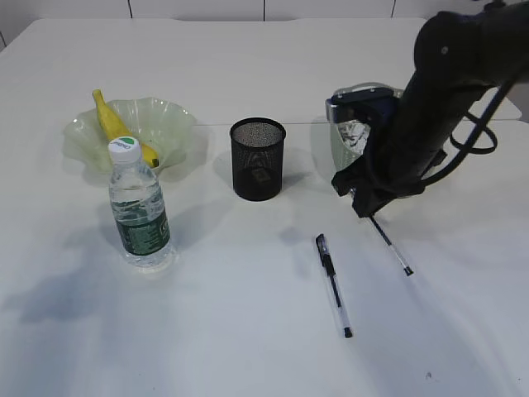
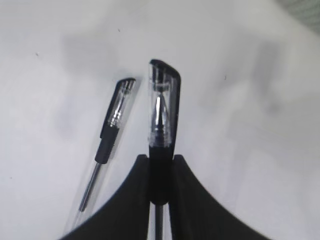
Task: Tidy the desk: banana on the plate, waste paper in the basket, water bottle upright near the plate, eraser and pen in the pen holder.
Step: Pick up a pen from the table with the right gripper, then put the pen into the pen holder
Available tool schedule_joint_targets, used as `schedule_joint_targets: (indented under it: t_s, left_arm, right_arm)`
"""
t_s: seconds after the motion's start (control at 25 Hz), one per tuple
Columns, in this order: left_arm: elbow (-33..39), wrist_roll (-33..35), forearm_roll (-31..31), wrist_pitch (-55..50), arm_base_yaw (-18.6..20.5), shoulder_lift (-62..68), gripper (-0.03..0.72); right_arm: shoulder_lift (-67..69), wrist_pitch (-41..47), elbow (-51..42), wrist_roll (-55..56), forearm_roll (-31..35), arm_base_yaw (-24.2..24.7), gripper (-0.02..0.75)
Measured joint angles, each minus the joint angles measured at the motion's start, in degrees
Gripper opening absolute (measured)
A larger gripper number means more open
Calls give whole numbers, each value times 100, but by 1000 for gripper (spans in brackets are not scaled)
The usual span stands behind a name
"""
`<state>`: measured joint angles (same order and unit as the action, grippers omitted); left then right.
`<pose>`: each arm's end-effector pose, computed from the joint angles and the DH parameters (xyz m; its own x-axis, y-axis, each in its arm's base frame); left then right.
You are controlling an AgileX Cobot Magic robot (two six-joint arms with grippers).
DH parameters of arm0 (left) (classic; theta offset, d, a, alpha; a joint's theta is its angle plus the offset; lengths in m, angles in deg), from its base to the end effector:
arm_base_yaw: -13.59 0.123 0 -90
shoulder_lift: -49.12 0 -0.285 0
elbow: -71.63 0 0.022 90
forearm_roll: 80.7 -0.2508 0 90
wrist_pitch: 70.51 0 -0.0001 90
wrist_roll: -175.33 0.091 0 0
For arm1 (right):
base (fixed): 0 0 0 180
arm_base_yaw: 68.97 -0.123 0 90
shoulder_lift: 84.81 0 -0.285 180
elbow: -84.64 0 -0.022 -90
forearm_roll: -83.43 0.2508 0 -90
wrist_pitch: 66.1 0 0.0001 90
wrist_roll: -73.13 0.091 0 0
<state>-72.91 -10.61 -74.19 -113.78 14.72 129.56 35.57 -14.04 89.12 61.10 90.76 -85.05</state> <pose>0.2204 -0.0027 0.2296 -0.9186 -0.2031 -0.3389 -0.1651 0.9766 -0.1378 0.3804 0.1192 0.1906 -0.8922 -0.3925 -0.2235 -0.4163 0.9066 0.0697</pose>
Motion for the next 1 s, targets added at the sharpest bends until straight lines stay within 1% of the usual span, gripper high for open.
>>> schedule_joint_targets:
  t_s: [0.2,0.32,0.44,0.6,0.68,0.84,0.92,1.0]
  left_arm:
    - [0,0,-3,0,0,0,393]
    - [0,0,-3,0,0,0,393]
    - [0,0,-3,0,0,0,393]
    - [0,0,-3,0,0,0,393]
    - [0,0,-3,0,0,0,393]
    - [0,0,-3,0,0,0,393]
    - [0,0,-3,0,0,0,393]
    - [0,0,-3,0,0,0,393]
  right_arm:
    - [-953,-821,-891,-154,137,0,53]
    - [-1531,-1462,-1526,-440,549,0,53]
    - [-1955,-2163,-1953,-920,1266,0,53]
    - [-2072,-2870,-2042,-1700,2278,0,53]
    - [-2072,-3200,-2054,-2257,2822,0,53]
    - [-2072,-3889,-2054,-3590,4181,-10,52]
    - [-2061,-3996,-2054,-4133,4639,-10,52]
    - [-2051,-4022,-2054,-4456,4904,-10,52]
